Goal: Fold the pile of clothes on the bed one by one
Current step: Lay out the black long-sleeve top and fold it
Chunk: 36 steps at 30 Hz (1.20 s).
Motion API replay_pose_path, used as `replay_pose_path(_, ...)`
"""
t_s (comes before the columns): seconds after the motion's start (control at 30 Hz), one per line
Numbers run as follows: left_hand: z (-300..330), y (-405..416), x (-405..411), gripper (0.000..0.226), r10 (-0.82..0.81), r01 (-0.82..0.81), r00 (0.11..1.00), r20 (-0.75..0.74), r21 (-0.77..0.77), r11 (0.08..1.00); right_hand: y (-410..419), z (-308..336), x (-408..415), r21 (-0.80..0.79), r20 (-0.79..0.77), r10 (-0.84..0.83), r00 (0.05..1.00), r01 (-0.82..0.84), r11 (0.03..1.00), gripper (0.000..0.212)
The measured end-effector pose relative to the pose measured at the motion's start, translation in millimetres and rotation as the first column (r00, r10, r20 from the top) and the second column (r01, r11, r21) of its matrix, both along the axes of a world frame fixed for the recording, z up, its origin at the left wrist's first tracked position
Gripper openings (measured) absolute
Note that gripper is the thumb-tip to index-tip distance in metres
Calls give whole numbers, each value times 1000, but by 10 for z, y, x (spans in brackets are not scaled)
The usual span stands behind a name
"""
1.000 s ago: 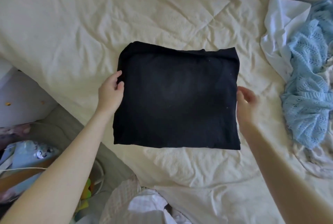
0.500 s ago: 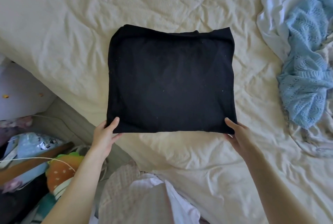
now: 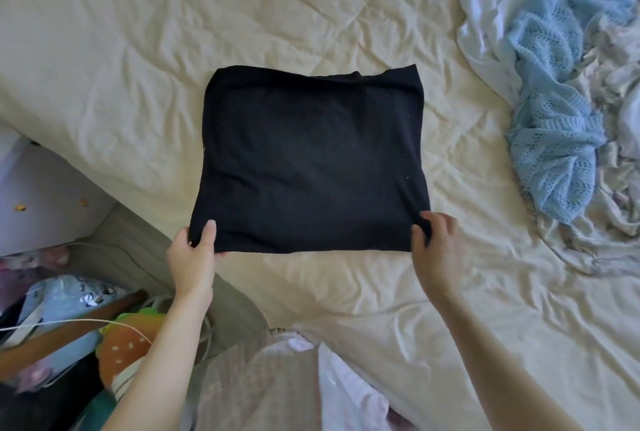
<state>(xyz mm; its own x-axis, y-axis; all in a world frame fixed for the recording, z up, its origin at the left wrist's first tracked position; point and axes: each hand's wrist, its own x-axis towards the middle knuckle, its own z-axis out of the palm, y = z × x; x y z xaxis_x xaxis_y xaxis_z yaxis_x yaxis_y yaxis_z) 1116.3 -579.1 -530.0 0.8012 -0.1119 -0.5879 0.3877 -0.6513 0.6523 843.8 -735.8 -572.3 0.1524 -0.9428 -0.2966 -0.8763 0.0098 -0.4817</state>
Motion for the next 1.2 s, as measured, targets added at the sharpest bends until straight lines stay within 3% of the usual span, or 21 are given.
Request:
replay_pose_path(0.07,89,-134,-109,15,-152,144,977,151,57,988,116,61,196,-5,90,244,965,-245,970,26)
replay_pose_path(0.13,183,-320,-240,16,-204,202,951,232,31,979,230,15,358,226,171,356,919,-388,893,32)
replay_pose_path(0.17,227,-433,-313,16,-224,229,939,262,9,973,254,-26,402,368,202,327,923,-381,848,35)
replay_pose_path(0.2,269,-561,-393,15,-263,278,918,296,-10,960,251,-49,427,508,236,216,948,-309,804,37)
replay_pose_path(0.23,305,-703,-480,15,-317,345,888,333,-29,938,230,-49,424,640,281,2,960,-188,745,40)
replay_pose_path(0.27,335,-859,-576,14,-379,423,848,370,-44,905,192,-39,399,754,321,-271,907,-72,654,42)
replay_pose_path(0.3,355,-1019,-691,13,-449,509,797,404,-48,859,142,-45,340,833,343,-513,787,-3,553,45)
replay_pose_path(0.37,353,-1294,-976,13,-593,680,649,477,-12,734,13,-25,149,899,366,-801,474,42,435,51)
replay_pose_path(0.43,267,-1466,-1323,14,-692,800,495,526,35,599,-122,34,-76,909,381,-890,252,73,410,53)
replay_pose_path(0.47,207,-1503,-1500,18,-745,849,437,504,40,526,-176,72,-177,900,396,-891,222,97,424,54)
replay_pose_path(0.57,-113,-1427,-1880,40,-934,959,234,270,93,267,-236,111,-363,850,430,-844,320,170,498,56)
replay_pose_path(0.67,-298,-1193,-1874,49,-984,930,-16,177,365,51,-242,82,-368,807,372,-794,481,256,533,45)
replay_pose_path(0.73,-297,-1057,-1765,53,-968,856,-55,245,511,81,-256,41,-341,796,302,-801,517,326,510,41)
replay_pose_path(0.83,-348,-914,-1514,61,-943,794,138,303,536,288,-293,-1,-282,809,265,-822,504,348,473,33)
replay_pose_path(0.87,-365,-887,-1440,59,-936,790,145,319,532,304,-303,-11,-260,805,261,-810,526,345,483,25)
replay_pose_path(0.93,-389,-848,-1379,50,-943,828,88,320,502,248,-310,-34,-242,757,247,-770,588,379,532,9)
replay_pose_path(1.03,-425,-726,-1363,19,-964,841,6,267,520,149,-283,-61,-315,640,203,-726,657,471,607,5)
replay_pose_path(1.07,-438,-683,-1360,23,-961,843,-16,275,521,135,-257,-72,-357,608,176,-708,684,491,624,9)
replay_pose_path(1.13,-446,-570,-1381,56,-953,806,-172,247,591,8,-197,-116,-444,591,119,-679,725,497,635,16)
replay_pose_path(1.2,-499,-469,-1362,72,-944,755,-263,199,651,-74,-166,-165,-485,650,92,-704,705,493,578,12)
